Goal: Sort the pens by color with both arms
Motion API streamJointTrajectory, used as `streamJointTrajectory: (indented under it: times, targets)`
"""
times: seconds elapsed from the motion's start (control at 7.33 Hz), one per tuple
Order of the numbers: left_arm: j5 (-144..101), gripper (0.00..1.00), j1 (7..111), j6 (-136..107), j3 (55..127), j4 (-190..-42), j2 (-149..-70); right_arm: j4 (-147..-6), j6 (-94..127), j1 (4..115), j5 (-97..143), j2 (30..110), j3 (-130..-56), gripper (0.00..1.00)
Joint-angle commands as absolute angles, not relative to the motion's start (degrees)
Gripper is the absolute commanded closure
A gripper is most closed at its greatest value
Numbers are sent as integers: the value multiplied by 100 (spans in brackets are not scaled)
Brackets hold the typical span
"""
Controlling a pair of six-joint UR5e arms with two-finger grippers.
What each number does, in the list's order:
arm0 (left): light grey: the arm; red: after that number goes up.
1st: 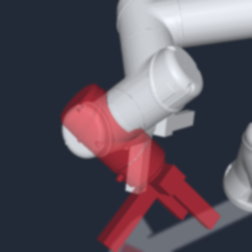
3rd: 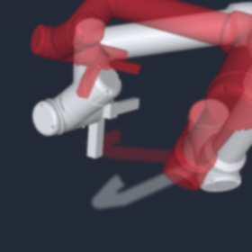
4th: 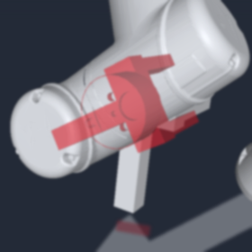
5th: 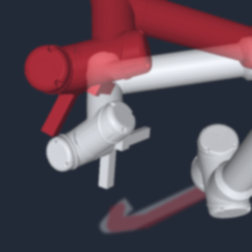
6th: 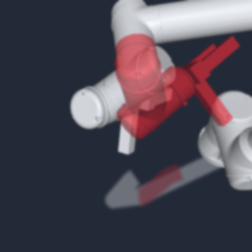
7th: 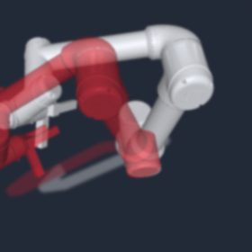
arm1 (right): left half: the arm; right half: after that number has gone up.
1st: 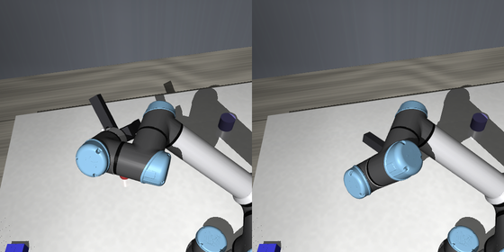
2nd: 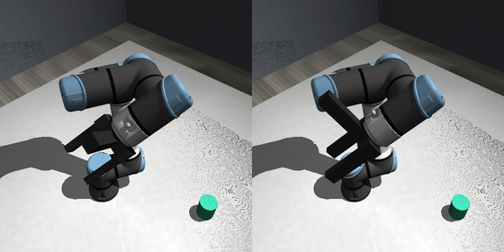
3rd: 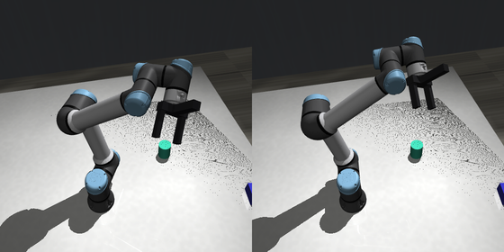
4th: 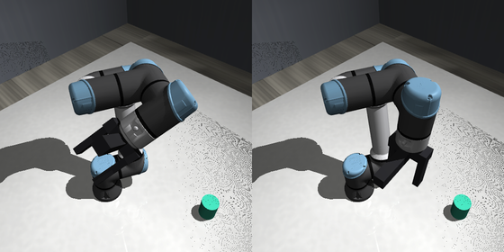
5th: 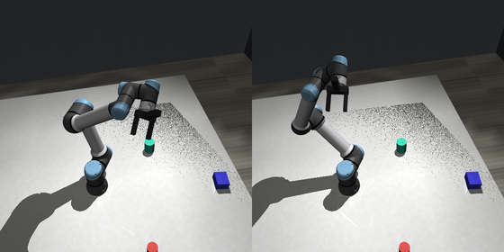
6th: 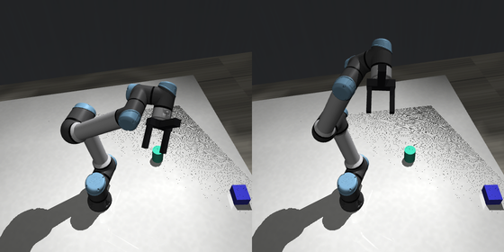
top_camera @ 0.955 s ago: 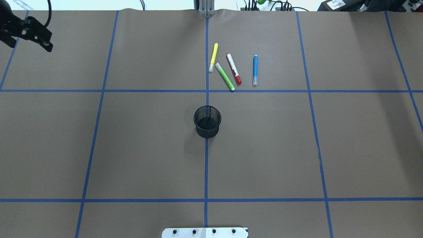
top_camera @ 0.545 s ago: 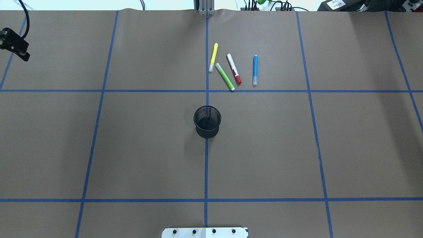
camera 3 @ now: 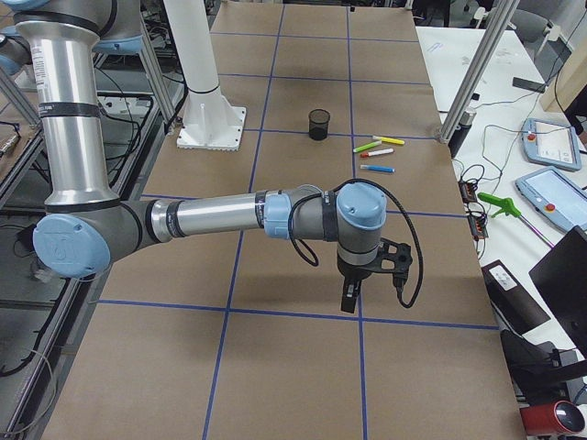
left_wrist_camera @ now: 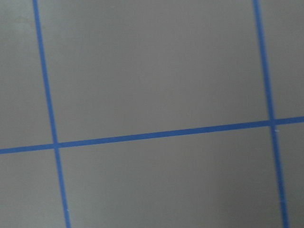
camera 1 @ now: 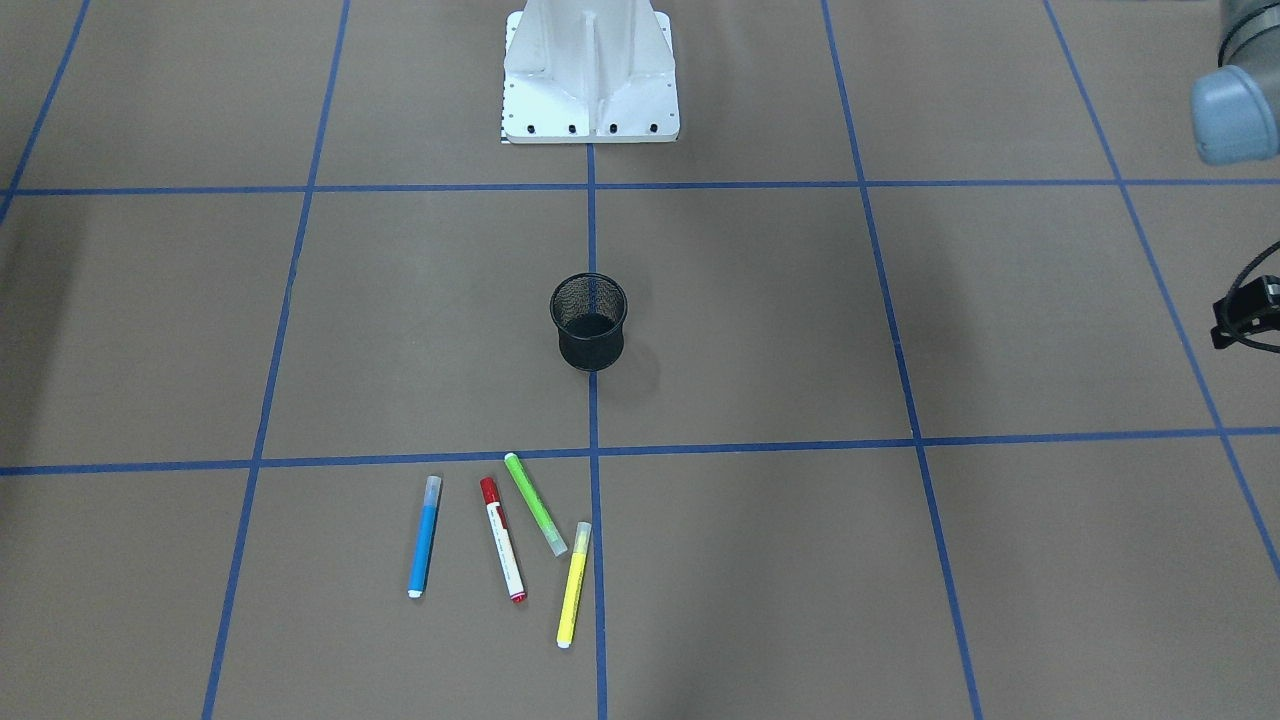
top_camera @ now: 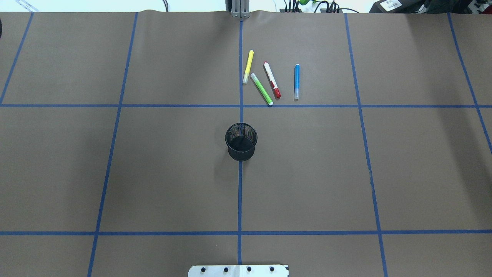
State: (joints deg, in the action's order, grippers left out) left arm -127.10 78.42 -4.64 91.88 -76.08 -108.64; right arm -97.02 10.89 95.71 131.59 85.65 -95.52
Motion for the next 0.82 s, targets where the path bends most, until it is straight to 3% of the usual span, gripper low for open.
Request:
streamJointTrajectory:
  times: [0.0, 0.14, 0.41, 0.68]
  targets:
    - [-13180, 1, 8365, 417, 7811, -8495, -10863, -9694, 1055, 9571, 13148, 8578, -9571, 0]
    - [-13288, 1, 8541, 709, 7457, -8804, -10820, -9694, 1029, 9571, 13148, 8569, -9571, 0]
    - [-13515, 1, 8980, 1159, 7505, -8824, -10548, -9677, 1011, 9571, 13148, 8569, -9554, 0]
    - [-13614, 1, 9070, 1160, 8074, -8676, -10293, -9677, 1011, 9571, 13140, 8560, -9528, 0]
